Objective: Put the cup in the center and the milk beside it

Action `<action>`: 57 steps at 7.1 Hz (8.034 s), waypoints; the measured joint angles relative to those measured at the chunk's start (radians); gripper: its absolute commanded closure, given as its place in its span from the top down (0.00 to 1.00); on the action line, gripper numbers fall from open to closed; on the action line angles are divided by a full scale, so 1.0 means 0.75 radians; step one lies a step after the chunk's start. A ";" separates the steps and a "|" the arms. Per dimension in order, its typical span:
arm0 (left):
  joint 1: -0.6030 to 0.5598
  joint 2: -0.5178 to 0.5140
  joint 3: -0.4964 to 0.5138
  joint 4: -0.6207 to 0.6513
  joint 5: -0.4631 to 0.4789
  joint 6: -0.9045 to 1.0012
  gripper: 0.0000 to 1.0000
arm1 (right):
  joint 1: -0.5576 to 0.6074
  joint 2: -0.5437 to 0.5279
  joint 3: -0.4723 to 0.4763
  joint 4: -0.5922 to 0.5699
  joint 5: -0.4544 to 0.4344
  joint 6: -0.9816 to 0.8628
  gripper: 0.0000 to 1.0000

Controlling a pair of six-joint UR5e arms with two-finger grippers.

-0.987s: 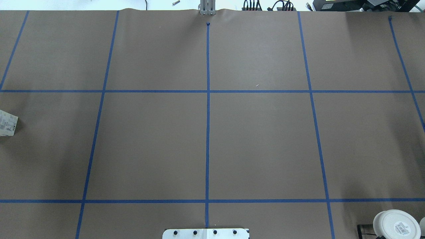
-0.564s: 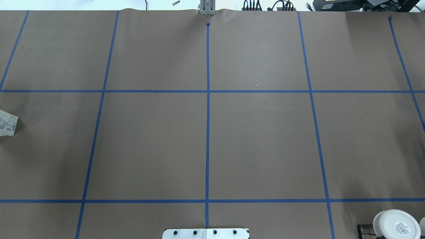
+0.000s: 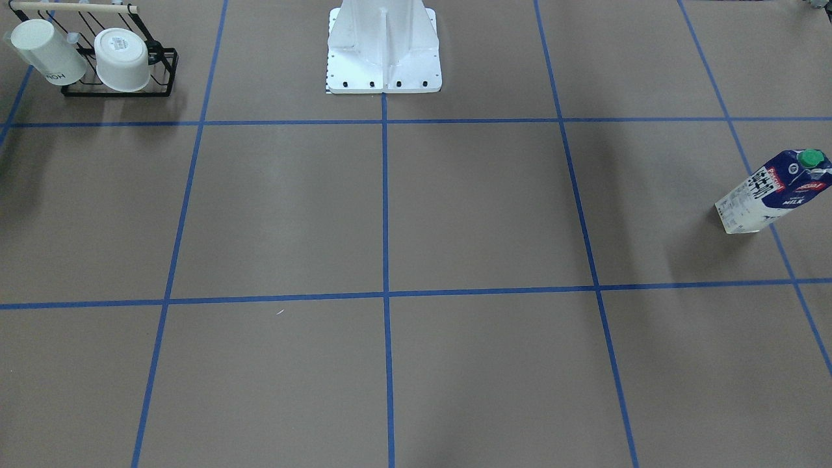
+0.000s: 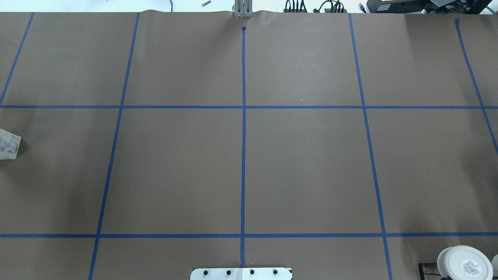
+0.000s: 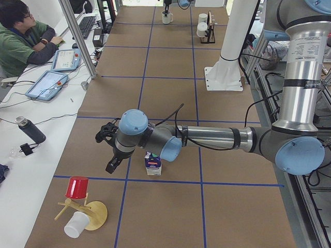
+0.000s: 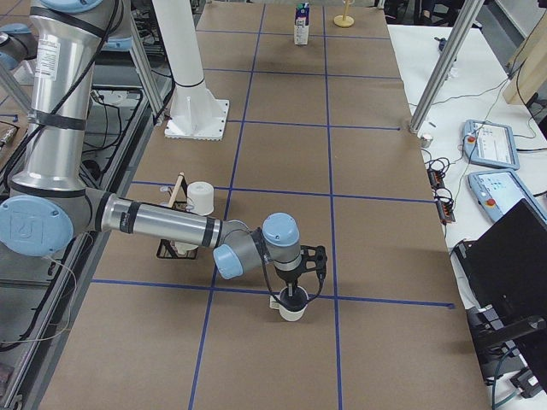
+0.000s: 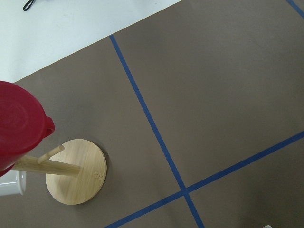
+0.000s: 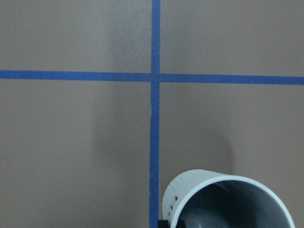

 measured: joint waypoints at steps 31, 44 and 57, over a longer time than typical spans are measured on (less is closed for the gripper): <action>0.108 0.027 -0.029 -0.109 -0.044 -0.324 0.98 | -0.635 1.380 -0.011 -1.067 -0.237 0.499 1.00; 0.273 0.310 -0.260 -0.126 0.018 -0.740 0.99 | 0.212 -0.031 0.489 -0.943 -0.046 -0.593 1.00; 0.438 0.315 -0.238 -0.153 0.129 -0.816 0.10 | 0.213 -0.018 0.454 -0.941 -0.048 -0.589 1.00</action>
